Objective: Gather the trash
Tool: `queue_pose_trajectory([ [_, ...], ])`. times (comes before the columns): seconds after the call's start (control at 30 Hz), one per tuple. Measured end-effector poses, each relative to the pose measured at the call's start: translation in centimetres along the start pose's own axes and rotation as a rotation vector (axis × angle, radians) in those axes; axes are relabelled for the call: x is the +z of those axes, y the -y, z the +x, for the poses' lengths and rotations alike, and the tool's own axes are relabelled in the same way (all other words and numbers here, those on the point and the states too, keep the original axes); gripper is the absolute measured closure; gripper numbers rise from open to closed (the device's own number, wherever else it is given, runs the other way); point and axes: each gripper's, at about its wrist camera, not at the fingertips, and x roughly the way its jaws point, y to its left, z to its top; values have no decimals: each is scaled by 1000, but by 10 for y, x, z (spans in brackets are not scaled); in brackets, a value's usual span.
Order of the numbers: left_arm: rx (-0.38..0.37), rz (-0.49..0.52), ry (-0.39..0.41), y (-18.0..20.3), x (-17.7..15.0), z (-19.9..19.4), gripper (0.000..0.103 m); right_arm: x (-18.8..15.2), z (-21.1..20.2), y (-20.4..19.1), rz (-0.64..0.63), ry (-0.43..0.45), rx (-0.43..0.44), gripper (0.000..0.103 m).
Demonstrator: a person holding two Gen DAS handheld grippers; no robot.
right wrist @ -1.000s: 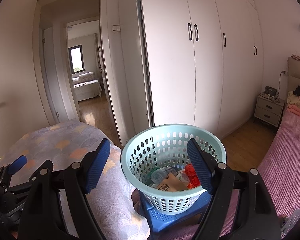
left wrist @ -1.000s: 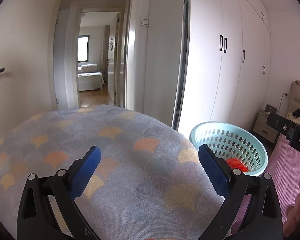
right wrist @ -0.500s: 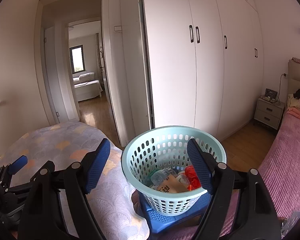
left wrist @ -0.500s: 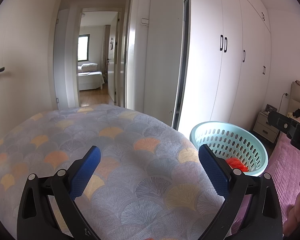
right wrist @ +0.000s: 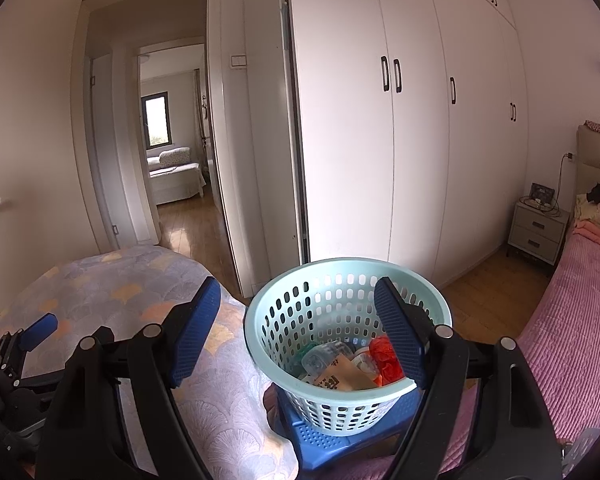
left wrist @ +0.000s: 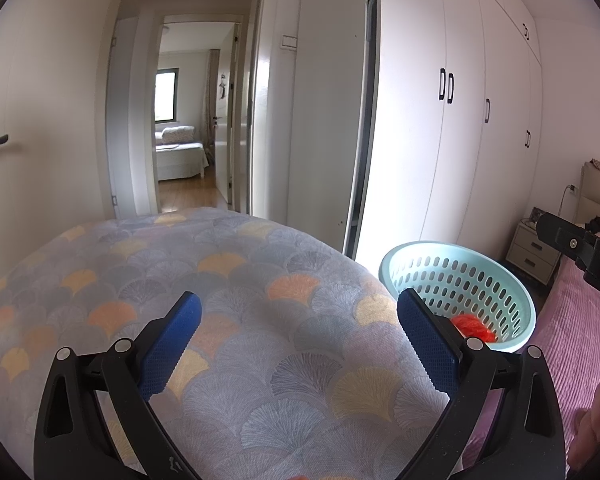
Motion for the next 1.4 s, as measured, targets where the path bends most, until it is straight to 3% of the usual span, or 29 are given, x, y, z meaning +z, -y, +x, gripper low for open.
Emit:
queue_pose_trajectory([
  [1.4,5,5,-1,-5,0,1,8,-7,7,-1,7,-32,3,28],
])
